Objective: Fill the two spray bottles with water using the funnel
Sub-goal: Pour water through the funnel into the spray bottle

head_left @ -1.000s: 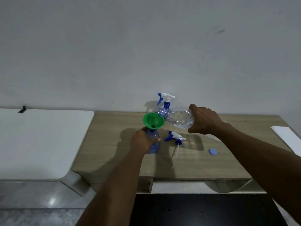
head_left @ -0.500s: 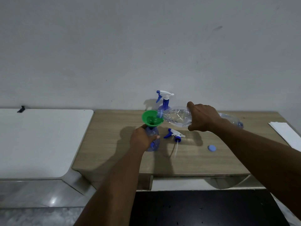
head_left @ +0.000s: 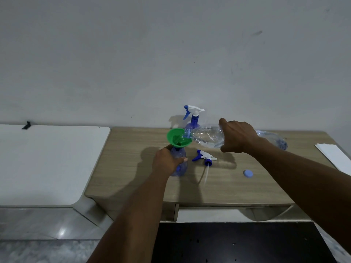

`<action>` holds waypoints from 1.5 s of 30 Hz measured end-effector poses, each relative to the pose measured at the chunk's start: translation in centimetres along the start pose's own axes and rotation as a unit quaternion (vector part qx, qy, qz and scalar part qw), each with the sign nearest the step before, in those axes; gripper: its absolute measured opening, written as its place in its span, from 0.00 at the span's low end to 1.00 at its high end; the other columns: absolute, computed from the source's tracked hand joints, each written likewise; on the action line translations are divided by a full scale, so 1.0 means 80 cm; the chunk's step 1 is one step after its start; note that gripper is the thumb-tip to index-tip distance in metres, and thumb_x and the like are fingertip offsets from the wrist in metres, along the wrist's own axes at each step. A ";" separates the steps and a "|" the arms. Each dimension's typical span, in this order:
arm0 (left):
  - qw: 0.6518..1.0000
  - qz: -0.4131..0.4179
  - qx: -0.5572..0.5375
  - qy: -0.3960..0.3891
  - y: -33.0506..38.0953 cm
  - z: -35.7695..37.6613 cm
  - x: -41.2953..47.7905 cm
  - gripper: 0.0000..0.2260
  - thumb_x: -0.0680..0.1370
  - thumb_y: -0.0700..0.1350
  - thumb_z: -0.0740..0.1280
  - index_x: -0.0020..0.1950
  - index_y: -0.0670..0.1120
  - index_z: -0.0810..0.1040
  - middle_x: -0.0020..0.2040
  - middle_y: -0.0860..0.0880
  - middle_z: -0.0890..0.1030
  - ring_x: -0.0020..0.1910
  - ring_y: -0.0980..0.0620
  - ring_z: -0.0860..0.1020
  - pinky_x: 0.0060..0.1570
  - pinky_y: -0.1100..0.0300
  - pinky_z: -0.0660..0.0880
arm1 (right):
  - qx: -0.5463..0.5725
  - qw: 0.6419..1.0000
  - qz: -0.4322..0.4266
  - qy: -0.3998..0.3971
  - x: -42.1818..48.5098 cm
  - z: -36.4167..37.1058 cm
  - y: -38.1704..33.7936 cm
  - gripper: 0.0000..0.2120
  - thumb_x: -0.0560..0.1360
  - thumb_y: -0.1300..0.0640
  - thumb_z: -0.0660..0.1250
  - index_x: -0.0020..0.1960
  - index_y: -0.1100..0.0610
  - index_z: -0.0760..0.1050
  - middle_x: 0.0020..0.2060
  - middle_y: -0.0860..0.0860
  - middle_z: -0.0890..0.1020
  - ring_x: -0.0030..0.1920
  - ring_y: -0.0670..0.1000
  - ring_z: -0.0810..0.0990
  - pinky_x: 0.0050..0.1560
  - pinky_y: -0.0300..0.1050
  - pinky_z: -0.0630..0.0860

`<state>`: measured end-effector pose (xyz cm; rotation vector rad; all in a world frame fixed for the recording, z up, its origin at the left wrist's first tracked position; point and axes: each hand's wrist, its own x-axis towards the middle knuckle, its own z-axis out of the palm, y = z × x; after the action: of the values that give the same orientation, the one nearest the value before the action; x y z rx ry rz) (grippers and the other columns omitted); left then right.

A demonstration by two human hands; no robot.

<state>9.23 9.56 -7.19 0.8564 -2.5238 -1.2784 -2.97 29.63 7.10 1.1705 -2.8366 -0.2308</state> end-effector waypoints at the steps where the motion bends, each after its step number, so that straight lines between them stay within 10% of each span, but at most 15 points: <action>1: 1.000 -0.004 -0.001 -0.003 0.000 0.000 0.000 0.27 0.66 0.55 0.80 0.63 0.51 0.79 0.53 0.48 0.85 0.53 0.47 0.82 0.54 0.53 0.78 | -0.001 1.000 0.000 0.001 0.000 0.001 0.000 0.28 0.66 0.49 0.74 0.58 0.57 0.65 0.33 0.46 0.66 0.36 0.53 0.71 0.37 0.45 0.65; 45: 1.000 0.002 -0.019 -0.008 0.002 0.000 -0.001 0.28 0.66 0.54 0.81 0.64 0.49 0.79 0.56 0.48 0.85 0.55 0.47 0.82 0.55 0.56 0.77 | 0.024 0.999 0.031 -0.015 -0.002 0.014 0.004 0.29 0.65 0.48 0.75 0.56 0.56 0.63 0.39 0.51 0.74 0.38 0.56 0.73 0.32 0.44 0.63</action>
<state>9.28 9.66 -7.07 0.8376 -2.5033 -1.3320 -3.24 30.08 6.04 1.0948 -2.9141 -0.1781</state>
